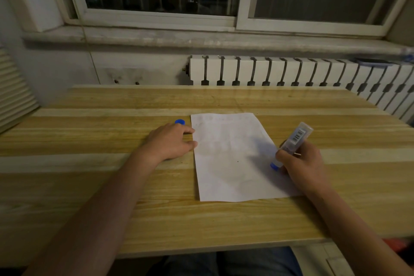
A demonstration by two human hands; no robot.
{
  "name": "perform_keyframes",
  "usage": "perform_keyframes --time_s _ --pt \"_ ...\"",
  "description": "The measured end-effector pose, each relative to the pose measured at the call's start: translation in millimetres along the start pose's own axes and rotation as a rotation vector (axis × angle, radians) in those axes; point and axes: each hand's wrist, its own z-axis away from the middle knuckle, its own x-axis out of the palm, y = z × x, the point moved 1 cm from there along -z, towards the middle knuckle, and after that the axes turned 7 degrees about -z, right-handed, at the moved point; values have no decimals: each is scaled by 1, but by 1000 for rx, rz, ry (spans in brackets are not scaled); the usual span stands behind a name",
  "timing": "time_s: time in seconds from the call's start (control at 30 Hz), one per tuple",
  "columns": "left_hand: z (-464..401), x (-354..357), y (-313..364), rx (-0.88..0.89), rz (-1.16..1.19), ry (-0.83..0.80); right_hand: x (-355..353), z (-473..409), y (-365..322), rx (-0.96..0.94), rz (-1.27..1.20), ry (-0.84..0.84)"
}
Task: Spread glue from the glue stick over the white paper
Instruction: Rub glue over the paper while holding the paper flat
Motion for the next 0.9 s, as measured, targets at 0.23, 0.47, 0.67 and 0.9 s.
perform_keyframes --time_s 0.23,0.47,0.67,0.9 --pt "-1 2 -2 17 7 17 0 1 0 11 10 -8" --pt "-1 3 -3 28 7 24 0 4 -1 34 13 -14" --pt "0 1 -2 31 7 28 0 3 -4 22 -20 -5" --pt "-1 1 -1 22 0 28 9 11 -9 -14 -61 -2"
